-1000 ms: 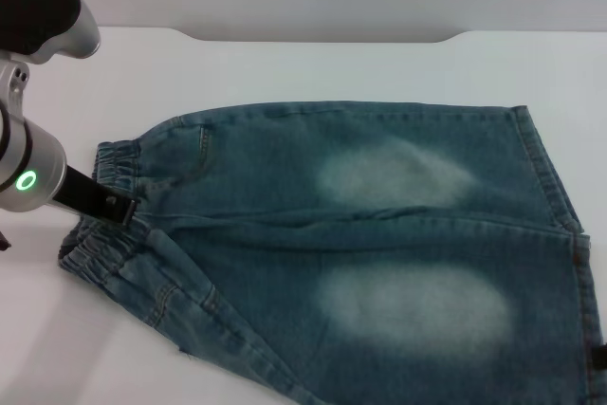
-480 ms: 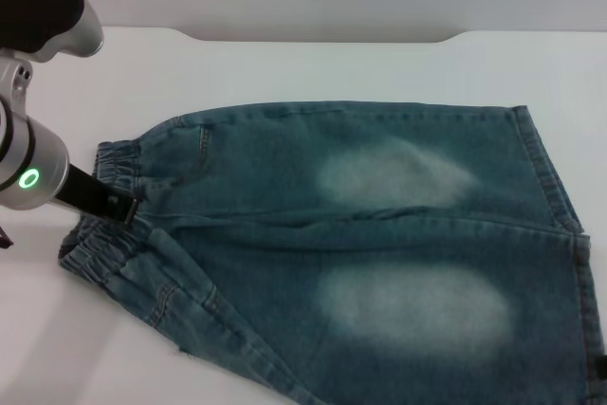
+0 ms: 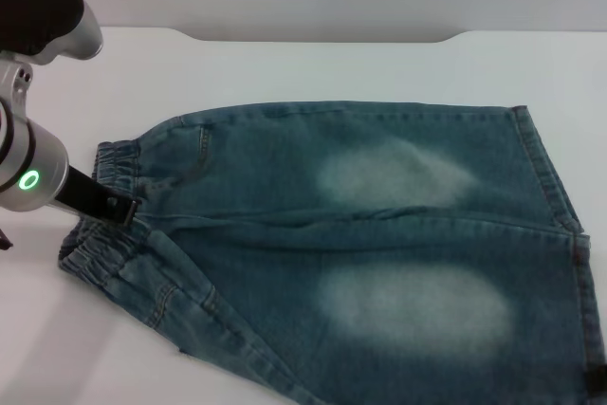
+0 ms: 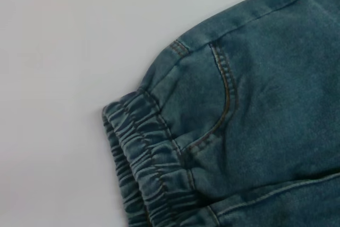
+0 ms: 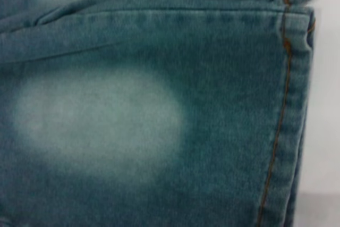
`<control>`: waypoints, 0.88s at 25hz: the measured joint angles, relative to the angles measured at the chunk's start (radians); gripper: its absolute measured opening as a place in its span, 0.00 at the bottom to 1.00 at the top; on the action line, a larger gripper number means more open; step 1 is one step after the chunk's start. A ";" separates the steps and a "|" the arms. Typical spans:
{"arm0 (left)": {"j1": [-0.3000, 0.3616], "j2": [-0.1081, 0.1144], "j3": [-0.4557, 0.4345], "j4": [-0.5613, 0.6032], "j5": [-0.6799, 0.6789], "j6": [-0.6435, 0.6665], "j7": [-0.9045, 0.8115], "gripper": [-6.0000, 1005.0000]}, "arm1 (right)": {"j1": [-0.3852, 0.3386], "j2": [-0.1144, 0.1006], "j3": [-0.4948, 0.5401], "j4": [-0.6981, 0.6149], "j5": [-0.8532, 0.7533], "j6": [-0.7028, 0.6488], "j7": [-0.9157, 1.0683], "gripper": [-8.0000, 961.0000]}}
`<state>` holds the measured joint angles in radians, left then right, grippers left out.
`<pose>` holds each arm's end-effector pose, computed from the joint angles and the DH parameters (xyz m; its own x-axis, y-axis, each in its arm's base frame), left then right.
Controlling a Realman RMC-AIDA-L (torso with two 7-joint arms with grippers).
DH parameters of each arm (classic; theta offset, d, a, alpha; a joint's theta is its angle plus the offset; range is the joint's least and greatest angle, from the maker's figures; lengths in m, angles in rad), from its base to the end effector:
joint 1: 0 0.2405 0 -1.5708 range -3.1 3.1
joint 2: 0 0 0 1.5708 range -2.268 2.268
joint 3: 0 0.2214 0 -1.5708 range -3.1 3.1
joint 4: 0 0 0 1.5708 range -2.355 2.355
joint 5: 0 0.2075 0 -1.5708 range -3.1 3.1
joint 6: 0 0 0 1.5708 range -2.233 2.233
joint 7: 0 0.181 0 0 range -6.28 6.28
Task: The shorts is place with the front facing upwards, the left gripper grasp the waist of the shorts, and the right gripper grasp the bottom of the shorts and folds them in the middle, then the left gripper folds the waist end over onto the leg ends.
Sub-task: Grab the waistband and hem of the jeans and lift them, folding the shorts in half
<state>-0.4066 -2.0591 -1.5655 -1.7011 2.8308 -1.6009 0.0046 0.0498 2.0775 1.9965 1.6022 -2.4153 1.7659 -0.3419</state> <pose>-0.1845 0.3216 0.0189 0.4849 0.8740 0.0316 0.6362 -0.3277 -0.6985 0.2773 0.2235 0.0411 0.1297 -0.9873 -0.0922 -0.9391 -0.0925 -0.3308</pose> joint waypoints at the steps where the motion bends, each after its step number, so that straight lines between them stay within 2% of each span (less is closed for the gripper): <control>1: 0.000 0.000 0.000 0.002 0.000 0.002 0.000 0.05 | 0.000 0.000 -0.001 -0.003 0.004 -0.001 0.000 0.54; 14: -0.002 0.001 0.001 0.003 0.000 0.000 0.000 0.05 | -0.002 0.001 -0.010 -0.050 0.022 -0.007 0.000 0.54; 22: -0.006 0.001 0.001 0.008 0.002 -0.001 0.000 0.05 | -0.003 -0.006 0.027 -0.046 0.012 -0.006 0.000 0.54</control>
<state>-0.4124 -2.0585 -1.5647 -1.6933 2.8332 -1.6015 0.0046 0.0472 2.0720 2.0237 1.5562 -2.4032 1.7595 -0.3416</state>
